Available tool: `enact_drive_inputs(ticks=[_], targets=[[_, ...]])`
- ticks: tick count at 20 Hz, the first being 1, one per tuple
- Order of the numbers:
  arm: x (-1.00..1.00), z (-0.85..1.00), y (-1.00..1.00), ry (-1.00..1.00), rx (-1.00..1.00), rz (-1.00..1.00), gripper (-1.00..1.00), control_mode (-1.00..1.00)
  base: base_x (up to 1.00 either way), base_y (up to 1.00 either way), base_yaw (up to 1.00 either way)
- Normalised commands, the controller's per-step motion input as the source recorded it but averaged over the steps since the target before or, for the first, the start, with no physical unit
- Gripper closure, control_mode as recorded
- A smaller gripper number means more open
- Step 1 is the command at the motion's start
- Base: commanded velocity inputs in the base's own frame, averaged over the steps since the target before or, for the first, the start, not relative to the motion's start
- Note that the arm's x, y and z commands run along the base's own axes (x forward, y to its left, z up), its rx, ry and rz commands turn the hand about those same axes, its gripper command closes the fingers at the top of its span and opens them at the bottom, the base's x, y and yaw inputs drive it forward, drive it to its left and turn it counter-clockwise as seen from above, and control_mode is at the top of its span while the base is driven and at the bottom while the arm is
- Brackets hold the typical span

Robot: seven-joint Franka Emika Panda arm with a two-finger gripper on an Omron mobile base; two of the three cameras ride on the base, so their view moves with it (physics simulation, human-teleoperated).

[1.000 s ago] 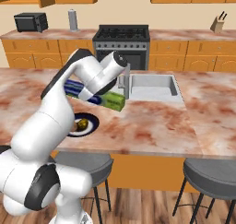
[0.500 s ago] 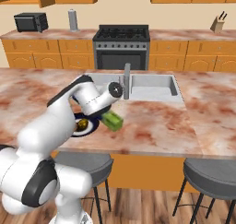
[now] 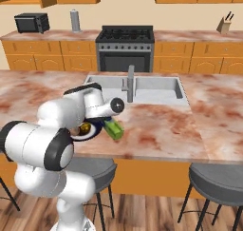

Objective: Retrieve the tupperware and aluminum foil from the cabinet and place them on the dining counter near the plate with lemon and onion to prepare for storing leftovers.

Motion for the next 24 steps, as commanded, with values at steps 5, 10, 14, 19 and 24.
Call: enact_drive_inputs(ticks=[5,10,14,19,24], targets=[[0.69,-0.70,-0.39,0.00,0.09,0.00,1.00,-1.00,0.00,0.00,0.00],[0.71,-0.62,-0.28,0.00,0.07,0.00,1.00,-1.00,0.00,0.00,0.00],[0.75,-0.57,-0.08,0.00,0.06,0.00,1.00,-1.00,0.00,0.00,0.00],[0.43,-0.28,0.03,0.00,0.01,0.00,-1.00,-1.00,0.00,0.00,0.00],[-0.27,0.89,0.16,0.01,-0.07,0.00,-1.00,-1.00,0.00,0.00,0.00]])
